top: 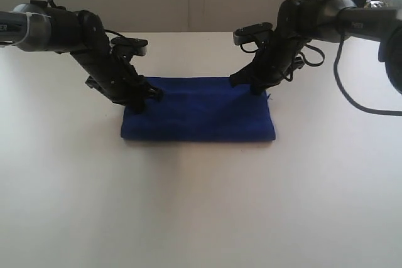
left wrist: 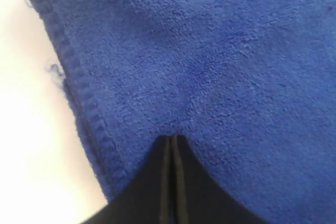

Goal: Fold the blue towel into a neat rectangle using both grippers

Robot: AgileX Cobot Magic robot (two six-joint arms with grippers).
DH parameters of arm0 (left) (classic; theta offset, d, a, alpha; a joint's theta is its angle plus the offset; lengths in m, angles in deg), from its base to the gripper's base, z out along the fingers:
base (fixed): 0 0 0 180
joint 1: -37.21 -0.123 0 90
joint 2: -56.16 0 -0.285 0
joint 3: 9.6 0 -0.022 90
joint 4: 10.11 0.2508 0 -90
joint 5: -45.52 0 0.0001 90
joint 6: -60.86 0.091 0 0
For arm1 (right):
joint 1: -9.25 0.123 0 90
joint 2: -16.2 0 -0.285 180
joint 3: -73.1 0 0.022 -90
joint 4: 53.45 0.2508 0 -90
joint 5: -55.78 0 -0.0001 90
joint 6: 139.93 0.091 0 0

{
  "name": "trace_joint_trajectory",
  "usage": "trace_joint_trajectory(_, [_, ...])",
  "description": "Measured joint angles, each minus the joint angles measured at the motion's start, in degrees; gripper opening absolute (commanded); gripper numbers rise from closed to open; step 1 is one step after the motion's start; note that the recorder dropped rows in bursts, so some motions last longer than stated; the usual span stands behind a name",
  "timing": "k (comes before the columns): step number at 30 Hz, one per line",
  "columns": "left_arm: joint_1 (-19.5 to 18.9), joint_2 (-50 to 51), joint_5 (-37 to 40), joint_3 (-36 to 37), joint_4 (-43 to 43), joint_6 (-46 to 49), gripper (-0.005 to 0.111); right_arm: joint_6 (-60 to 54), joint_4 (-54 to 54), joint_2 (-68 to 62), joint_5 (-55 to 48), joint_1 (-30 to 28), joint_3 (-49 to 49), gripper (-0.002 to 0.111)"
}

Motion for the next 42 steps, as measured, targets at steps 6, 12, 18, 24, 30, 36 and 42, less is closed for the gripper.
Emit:
trace_joint_trajectory(6, [0.1, 0.0, 1.33, -1.48, 1.0, 0.0, 0.0, 0.14, -1.79, 1.6, -0.8, 0.0, 0.29, 0.0])
trace_joint_trajectory(12, [0.0, -0.9, 4.63, -3.0, 3.36, 0.09, 0.0, 0.14, -2.04, 6.41, -1.93, -0.24, 0.38, 0.0])
trace_joint_trajectory(18, [0.0, -5.1, 8.15, -3.27, 3.5, 0.09, 0.0, 0.23, 0.45, 8.87, -8.07, -0.31, 0.38, 0.0])
trace_joint_trajectory(24, [-0.48, -6.6, 12.85, -3.27, 6.61, -4.99, 0.0, 0.76, 4.01, 10.74, -11.48, -0.31, 3.24, 0.0])
trace_joint_trajectory(30, [-2.05, -6.84, 13.32, -1.22, 8.14, -8.87, 0.0, 1.89, 4.49, 13.91, -9.23, -0.31, 12.23, 0.0])
trace_joint_trajectory(36, [-2.15, -6.84, 10.51, 4.49, 8.23, -10.09, 0.0, 2.95, 4.23, 15.32, -4.05, -0.31, 18.52, 0.0])
trace_joint_trajectory(42, [-2.15, -6.84, 8.56, 6.15, 8.1, -10.91, 0.0, 4.03, 3.92, 15.32, -0.61, -0.31, 21.72, 0.0])
